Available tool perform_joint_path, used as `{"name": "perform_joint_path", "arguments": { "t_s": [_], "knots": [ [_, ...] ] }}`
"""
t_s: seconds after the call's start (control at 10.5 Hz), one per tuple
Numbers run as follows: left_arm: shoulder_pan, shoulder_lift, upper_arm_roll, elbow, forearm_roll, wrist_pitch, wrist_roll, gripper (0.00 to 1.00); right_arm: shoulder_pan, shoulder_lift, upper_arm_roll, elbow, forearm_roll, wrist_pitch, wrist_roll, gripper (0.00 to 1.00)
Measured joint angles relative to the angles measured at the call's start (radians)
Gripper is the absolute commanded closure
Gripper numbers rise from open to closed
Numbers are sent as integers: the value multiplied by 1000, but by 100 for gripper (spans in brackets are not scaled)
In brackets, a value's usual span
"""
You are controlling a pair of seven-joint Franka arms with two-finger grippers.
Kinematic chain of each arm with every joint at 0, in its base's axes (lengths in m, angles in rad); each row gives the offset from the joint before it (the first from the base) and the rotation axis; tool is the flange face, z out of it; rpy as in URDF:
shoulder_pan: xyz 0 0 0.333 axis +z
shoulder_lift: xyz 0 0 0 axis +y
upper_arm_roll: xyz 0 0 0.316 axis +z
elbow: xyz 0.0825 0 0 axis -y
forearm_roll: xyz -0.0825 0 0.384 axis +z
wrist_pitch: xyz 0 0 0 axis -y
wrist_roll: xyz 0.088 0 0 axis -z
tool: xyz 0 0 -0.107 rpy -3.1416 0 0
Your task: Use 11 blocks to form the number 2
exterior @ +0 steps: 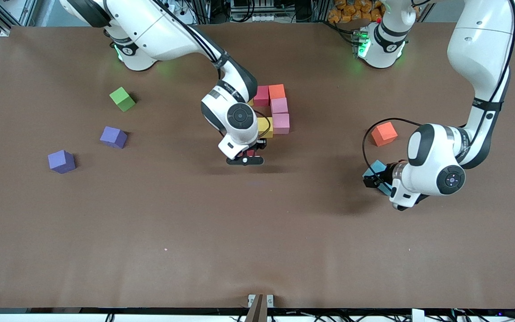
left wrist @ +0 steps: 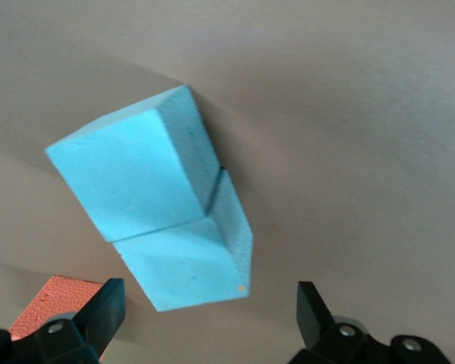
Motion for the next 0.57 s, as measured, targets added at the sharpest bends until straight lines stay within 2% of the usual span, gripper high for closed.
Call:
{"name": "perform_joint_path", "arguments": {
  "t_s": [0.19, 0.47, 0.57],
  "knots": [
    [14, 22, 3, 0, 0, -2, -58, 0, 7, 2, 0, -2, -13, -1, 0, 78],
    [12, 52, 3, 1, 8, -2, -243, 0, 10, 2, 1, -3, -28, -2, -9, 78],
    [10, 60, 2, 1, 18, -2, -270, 4, 10, 2, 1, -3, -30, -2, -11, 78]
  ]
}}
